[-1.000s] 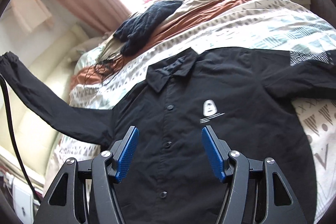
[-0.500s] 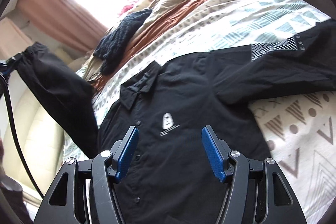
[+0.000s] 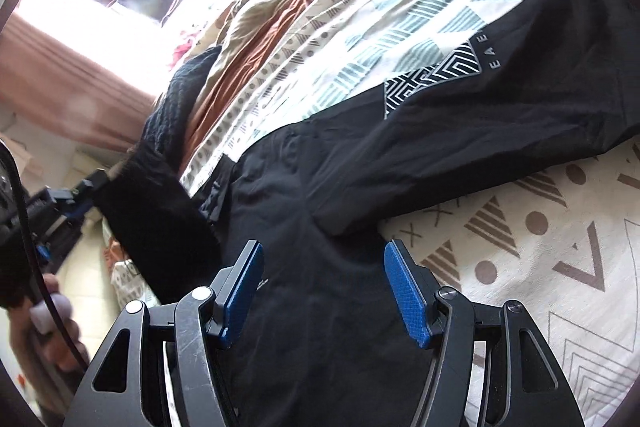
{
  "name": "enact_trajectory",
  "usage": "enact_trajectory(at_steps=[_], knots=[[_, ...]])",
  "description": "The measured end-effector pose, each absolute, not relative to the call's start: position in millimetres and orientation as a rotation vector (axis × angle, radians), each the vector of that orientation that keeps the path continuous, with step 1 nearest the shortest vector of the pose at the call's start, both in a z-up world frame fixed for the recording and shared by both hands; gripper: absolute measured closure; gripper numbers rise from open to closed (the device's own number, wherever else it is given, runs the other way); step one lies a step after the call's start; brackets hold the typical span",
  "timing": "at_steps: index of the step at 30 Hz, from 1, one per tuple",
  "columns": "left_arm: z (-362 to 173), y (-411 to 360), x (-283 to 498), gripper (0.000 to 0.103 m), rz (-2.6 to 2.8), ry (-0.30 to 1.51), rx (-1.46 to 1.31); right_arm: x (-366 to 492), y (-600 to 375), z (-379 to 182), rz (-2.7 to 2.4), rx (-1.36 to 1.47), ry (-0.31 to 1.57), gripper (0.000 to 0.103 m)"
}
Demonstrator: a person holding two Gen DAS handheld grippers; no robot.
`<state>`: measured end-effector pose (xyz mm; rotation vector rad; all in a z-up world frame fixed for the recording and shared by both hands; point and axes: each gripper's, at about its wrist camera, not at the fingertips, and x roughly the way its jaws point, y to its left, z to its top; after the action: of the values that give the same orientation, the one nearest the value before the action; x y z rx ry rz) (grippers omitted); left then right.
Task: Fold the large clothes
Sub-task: 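Lift the sleeve with the left tool, lay it across the shirt, open, then reach the right tool to the other sleeve cuff and close on it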
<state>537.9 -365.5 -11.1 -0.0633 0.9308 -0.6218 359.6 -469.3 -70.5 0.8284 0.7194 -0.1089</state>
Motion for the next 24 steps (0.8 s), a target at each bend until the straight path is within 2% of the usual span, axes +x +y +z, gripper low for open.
enact_trajectory(at_steps=[5,7,9,11,12,24], knots=[[-44.2,-383.8,534.3,0.089,-0.665,1.024,-0.054,355.7,-476.0,-71.7,-0.138,0.824,0.725,0.04],[-49.4,-383.1,531.9,0.082,-0.675,1.042,-0.04,353.7,-477.2,-71.3,-0.154,0.816,0.725,0.04],[-48.5,-373.9,527.6,0.049,-0.673,1.042,-0.044,353.5,-476.4,-71.3,-0.153,0.815,0.728,0.04],[-43.2,-359.2,521.5,0.029,-0.668,1.007,-0.059,355.1,-475.0,-71.5,-0.15,0.813,0.733,0.04],[-42.2,-355.1,519.5,0.024,-0.662,0.994,-0.059,356.0,-474.8,-71.5,-0.15,0.812,0.734,0.04],[-11.8,-250.0,469.9,0.023,-0.499,0.881,0.019,354.4,-466.9,-72.8,-0.159,0.8,0.729,0.04]])
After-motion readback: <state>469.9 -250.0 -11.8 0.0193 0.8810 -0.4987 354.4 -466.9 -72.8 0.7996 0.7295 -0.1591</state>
